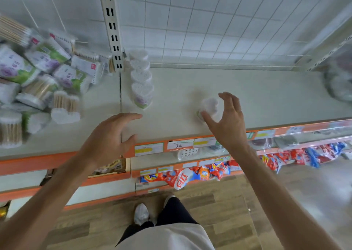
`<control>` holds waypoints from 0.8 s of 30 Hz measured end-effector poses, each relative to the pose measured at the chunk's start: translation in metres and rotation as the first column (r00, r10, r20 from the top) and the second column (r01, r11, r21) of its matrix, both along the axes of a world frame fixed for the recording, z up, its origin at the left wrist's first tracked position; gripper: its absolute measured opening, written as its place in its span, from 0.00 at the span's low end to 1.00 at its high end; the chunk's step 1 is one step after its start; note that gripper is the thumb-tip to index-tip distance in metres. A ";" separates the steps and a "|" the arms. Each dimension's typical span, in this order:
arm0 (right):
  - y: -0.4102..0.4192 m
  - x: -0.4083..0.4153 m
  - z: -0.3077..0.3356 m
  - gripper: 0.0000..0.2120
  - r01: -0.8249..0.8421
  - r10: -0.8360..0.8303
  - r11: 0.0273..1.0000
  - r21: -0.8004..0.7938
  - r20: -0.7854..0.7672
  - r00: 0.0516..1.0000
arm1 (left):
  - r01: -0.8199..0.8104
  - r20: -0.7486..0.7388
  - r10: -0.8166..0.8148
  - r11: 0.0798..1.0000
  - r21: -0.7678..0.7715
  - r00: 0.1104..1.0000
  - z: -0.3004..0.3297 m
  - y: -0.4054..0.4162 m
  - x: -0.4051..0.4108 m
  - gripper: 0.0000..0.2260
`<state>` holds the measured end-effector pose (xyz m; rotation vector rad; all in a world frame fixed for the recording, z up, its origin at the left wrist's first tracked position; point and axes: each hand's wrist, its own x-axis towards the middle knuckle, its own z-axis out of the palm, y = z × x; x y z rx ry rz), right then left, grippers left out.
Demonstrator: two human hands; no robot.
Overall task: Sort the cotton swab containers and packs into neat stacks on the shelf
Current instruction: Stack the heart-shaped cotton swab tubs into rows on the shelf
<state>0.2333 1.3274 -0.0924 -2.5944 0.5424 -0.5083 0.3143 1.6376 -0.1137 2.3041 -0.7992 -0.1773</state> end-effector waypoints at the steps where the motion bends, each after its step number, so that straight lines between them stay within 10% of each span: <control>1: -0.001 0.004 -0.003 0.34 0.013 -0.012 0.999 0.040 -0.027 1.000 | 0.026 0.018 -0.026 1.000 0.002 1.000 0.001 -0.010 0.000 0.23; 7: 0.001 0.025 -0.007 0.28 0.134 -0.109 0.965 0.225 -0.121 0.987 | 0.121 0.042 -0.121 0.993 0.018 0.992 0.001 -0.040 -0.001 0.23; 16: 0.066 0.016 0.036 0.31 -0.497 0.534 0.768 0.404 0.026 0.845 | 0.163 -0.044 -0.164 0.986 -0.025 0.986 0.006 -0.038 0.007 0.34; 24: 0.104 0.025 0.018 0.25 -0.393 0.437 0.733 0.555 0.059 0.898 | -0.149 -0.042 0.144 0.976 -0.162 0.989 0.002 -0.017 0.005 0.22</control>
